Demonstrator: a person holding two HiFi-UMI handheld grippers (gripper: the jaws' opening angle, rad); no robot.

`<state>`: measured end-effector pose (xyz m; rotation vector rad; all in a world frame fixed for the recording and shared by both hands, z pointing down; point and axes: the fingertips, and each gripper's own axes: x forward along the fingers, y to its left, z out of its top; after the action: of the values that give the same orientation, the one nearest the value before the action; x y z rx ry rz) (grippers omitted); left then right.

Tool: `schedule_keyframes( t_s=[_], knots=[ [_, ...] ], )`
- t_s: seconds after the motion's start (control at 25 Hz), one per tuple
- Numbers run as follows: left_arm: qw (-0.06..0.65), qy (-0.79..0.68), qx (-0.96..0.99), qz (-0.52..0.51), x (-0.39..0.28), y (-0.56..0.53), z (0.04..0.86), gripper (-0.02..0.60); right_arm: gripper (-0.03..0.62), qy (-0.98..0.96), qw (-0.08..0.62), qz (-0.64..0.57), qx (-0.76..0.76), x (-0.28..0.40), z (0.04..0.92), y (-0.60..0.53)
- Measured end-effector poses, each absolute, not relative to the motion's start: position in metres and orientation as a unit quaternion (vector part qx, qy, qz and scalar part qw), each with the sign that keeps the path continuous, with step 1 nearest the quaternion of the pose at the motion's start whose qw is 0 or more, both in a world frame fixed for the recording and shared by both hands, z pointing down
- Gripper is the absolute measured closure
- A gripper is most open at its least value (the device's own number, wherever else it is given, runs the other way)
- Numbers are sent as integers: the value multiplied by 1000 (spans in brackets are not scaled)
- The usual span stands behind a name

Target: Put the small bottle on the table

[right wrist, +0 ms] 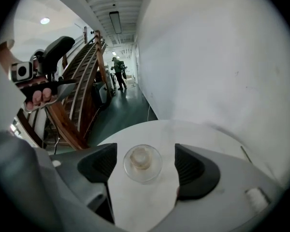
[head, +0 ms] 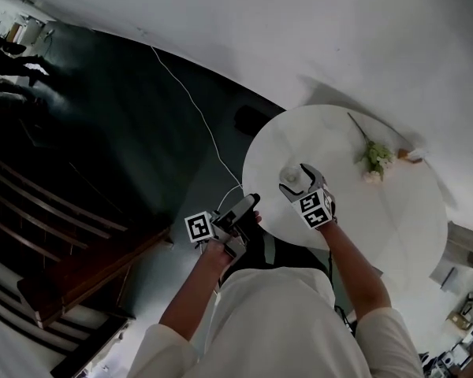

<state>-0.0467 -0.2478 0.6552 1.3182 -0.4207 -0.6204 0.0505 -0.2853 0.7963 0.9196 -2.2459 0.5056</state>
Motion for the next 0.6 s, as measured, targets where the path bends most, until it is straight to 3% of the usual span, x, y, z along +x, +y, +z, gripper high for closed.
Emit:
schedule_keyframes(
  t_s=[0.4,0.6],
  knots=[
    [655,-175,710,-191,-45,-244,601,353,320,-852,252,226,400,60,697,-269],
    [618,-163,752,-162,-42,-238,577,396,372,-831,248,234,440,72,661,-249]
  ],
)
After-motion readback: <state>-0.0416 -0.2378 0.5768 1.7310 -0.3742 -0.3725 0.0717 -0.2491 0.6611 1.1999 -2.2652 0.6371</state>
